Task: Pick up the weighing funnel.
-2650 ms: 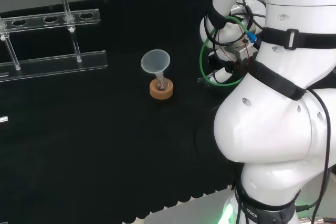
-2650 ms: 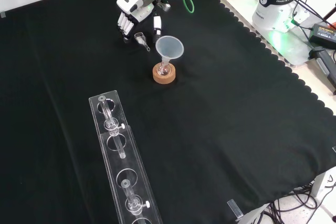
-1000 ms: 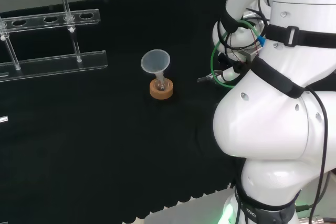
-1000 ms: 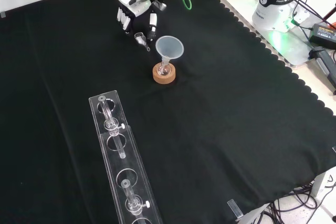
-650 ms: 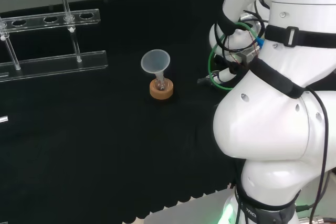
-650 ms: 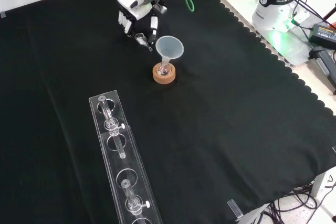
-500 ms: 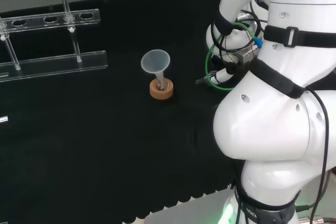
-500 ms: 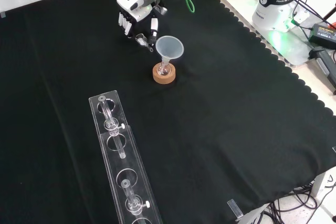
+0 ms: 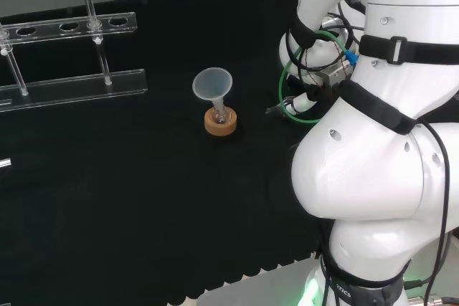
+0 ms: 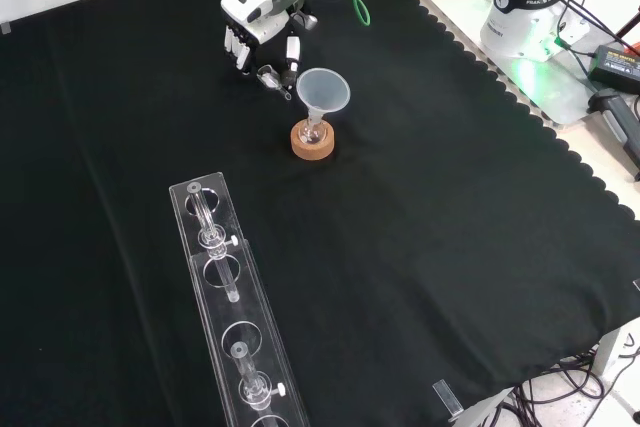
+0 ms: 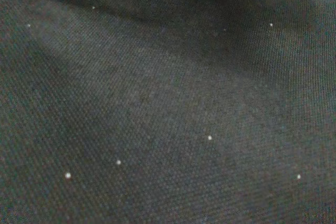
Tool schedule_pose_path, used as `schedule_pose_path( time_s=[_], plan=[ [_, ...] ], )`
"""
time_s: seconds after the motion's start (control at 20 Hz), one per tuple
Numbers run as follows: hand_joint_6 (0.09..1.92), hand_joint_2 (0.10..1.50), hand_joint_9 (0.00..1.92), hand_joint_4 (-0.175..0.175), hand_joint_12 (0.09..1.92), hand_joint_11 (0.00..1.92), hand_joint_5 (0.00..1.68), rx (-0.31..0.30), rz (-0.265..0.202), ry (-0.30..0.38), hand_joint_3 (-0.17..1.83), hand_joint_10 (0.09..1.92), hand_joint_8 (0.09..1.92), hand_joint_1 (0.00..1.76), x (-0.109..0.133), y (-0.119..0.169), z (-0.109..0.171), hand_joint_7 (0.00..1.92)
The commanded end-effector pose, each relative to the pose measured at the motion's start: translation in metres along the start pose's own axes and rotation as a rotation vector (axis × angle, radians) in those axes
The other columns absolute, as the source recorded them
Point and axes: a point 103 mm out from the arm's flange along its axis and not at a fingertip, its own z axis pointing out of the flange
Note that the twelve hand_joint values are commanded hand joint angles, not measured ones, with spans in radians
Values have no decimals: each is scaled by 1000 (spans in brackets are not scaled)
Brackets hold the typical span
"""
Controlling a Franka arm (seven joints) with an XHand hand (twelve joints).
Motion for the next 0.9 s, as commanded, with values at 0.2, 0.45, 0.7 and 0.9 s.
schedule_pose_path(
  time_s=[0.2,0.45,0.7,0.9],
  plan=[
    [1127,732,1097,-151,1221,926,794,44,27,-35,10,633,890,503,-19,-15,-13,1174],
    [997,724,851,-137,1294,751,648,55,19,-31,5,730,883,476,-21,-26,-16,928],
    [945,721,768,-133,1311,685,617,69,7,-41,4,759,876,468,-1,-16,-15,834],
    [933,721,752,-132,1319,659,616,78,-3,-40,4,763,873,465,3,-10,-16,821]
  ],
)
